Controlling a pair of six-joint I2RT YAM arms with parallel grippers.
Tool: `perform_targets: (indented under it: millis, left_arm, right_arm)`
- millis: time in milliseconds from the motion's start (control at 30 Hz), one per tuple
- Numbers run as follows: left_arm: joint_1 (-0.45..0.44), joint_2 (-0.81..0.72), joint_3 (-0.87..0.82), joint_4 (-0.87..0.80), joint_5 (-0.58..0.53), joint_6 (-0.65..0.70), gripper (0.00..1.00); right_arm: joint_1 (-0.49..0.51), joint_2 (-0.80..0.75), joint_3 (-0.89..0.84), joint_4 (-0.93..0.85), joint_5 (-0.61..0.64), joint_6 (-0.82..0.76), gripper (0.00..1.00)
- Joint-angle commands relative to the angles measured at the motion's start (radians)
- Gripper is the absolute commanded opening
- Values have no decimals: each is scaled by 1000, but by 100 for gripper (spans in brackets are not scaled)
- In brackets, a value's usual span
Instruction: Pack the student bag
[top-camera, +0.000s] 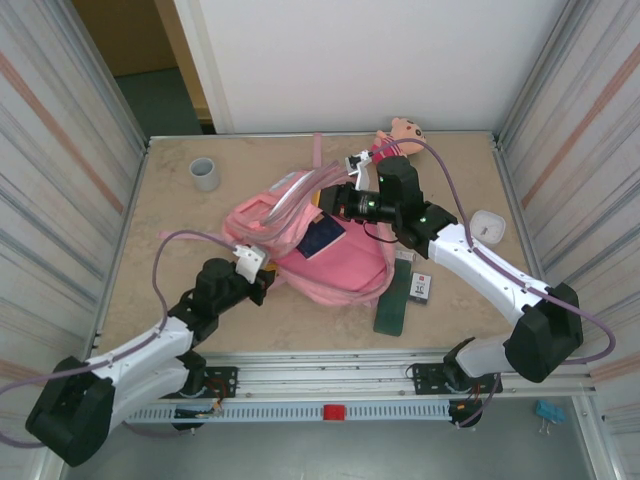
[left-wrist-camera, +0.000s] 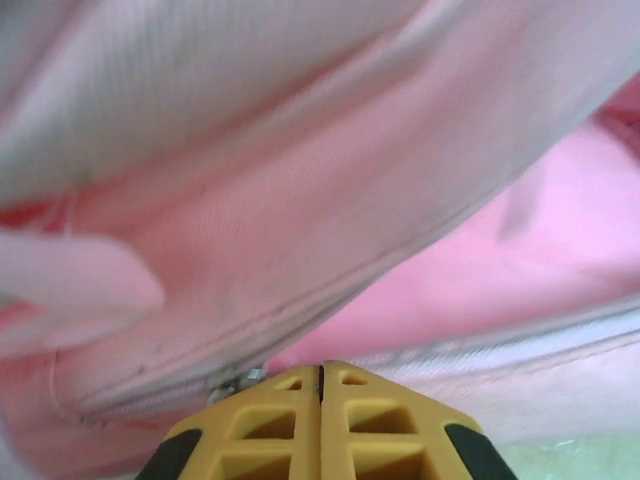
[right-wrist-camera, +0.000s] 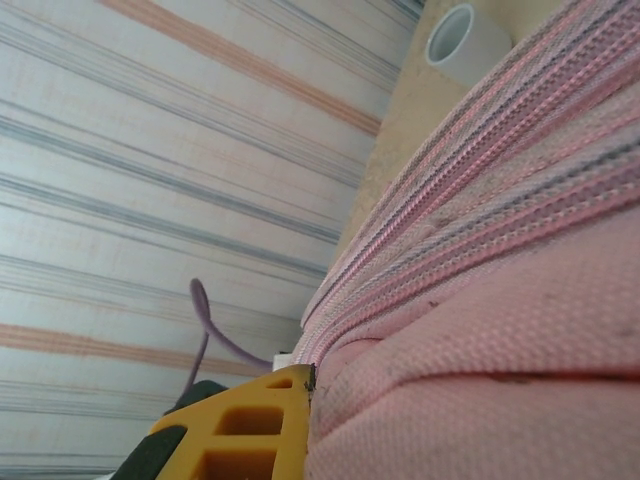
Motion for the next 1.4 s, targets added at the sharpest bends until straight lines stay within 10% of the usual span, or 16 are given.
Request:
perform_targets:
  millis: [0, 167, 233, 400, 667, 933, 1167, 1367]
  left_arm:
    - [2, -70, -7, -4, 99, -29, 0]
    - [2, -142, 7, -146, -75, -85, 0]
    - [7, -152, 14, -223, -203, -123, 19]
    - [15, -131, -13, -190, -192, -166, 46]
    - [15, 21, -25, -26, -112, -4, 59]
    - [15, 94, -31, 149, -28, 114, 60]
    - [14, 61, -39, 166, 142, 127, 27]
    - [14, 18, -52, 158, 153, 105, 23]
  right_arm:
    - [5, -14, 23, 132, 30, -6, 0]
    - [3, -2, 19, 145, 33, 1, 0]
    - [-3, -8, 25, 140, 20, -1, 0]
    - [-18, -16, 93, 70, -57, -24, 1]
    - [-12, -7, 154, 30, -148, -32, 2]
    - [-11, -21, 160, -8, -161, -53, 2]
    - [-11, -6, 159, -8, -145, -56, 2]
    - [-11, -3, 157, -1, -138, -52, 2]
